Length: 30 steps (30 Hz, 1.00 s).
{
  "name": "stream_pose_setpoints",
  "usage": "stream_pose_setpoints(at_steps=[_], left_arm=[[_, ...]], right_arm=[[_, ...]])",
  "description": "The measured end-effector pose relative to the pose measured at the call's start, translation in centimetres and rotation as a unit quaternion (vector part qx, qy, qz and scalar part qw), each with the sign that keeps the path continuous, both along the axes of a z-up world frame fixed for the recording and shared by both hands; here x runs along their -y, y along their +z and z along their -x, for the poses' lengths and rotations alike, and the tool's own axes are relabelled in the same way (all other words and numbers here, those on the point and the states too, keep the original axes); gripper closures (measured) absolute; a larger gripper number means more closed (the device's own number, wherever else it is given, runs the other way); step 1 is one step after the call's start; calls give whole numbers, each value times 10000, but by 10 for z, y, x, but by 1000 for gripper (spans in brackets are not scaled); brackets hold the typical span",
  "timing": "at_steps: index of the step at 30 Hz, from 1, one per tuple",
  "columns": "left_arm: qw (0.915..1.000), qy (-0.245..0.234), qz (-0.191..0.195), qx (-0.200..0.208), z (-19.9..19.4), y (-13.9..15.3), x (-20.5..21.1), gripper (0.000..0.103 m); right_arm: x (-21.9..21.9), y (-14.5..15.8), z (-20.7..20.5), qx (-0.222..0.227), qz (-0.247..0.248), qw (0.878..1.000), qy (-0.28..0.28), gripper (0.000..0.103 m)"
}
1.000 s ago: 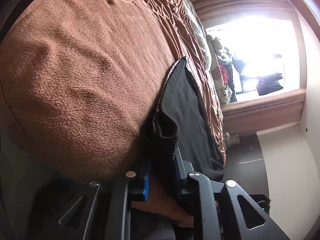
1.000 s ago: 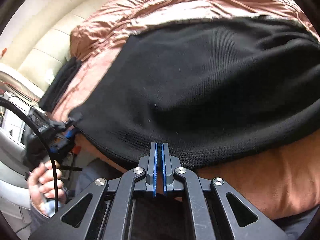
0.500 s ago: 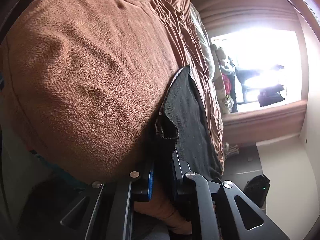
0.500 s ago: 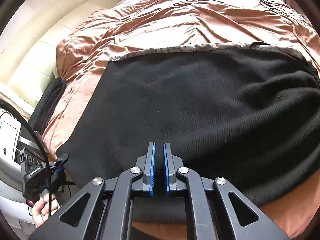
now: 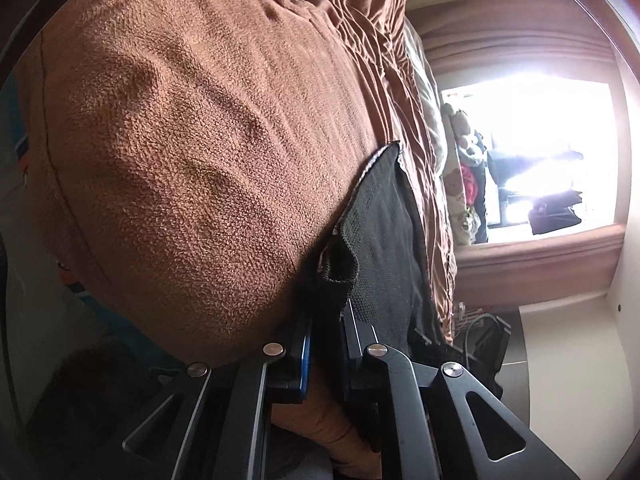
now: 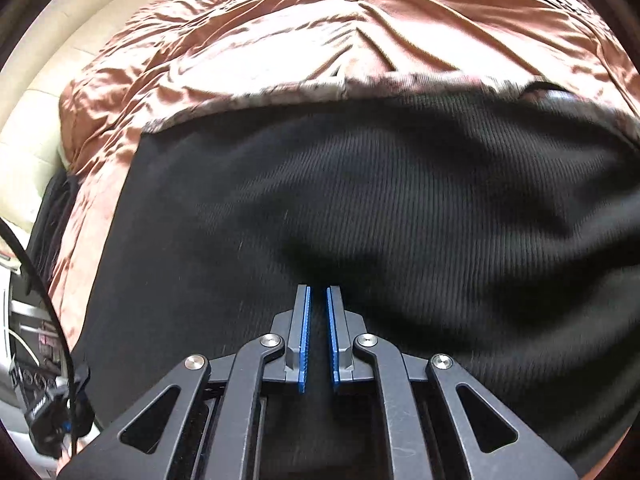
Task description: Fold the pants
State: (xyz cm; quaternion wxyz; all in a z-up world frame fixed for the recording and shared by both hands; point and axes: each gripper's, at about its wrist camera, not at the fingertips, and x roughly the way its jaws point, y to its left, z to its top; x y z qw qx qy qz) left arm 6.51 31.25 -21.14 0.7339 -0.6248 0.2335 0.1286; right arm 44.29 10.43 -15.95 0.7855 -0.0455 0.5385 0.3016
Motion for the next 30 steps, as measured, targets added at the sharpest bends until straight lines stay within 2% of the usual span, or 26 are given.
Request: stream_pose_setpoints(at_steps=[3, 6, 14, 19, 24, 30], left_arm=[[10000, 27, 37, -78, -3, 2, -1, 91], [9999, 52, 22, -149, -6, 4, -1, 91], [9995, 122, -11, -282, -12, 7, 0, 91], [9989, 143, -151, -412, -19, 10, 2, 91], [9990, 174, -120, -393, -21, 8, 1, 91], [9990, 181, -144, -386, -21, 6, 1, 91]], right_arm=[[-12, 1, -12, 103, 77, 9999, -26, 98], [-25, 3, -21, 407, 326, 9986, -89, 98], [-55, -1, -50, 648, 636, 9958, -90, 98], [-67, -4, -71, 675, 624, 9957, -87, 98], [-67, -7, -86, 629, 536, 9965, -140, 98], [-82, -7, -93, 832, 743, 9937, -130, 98]])
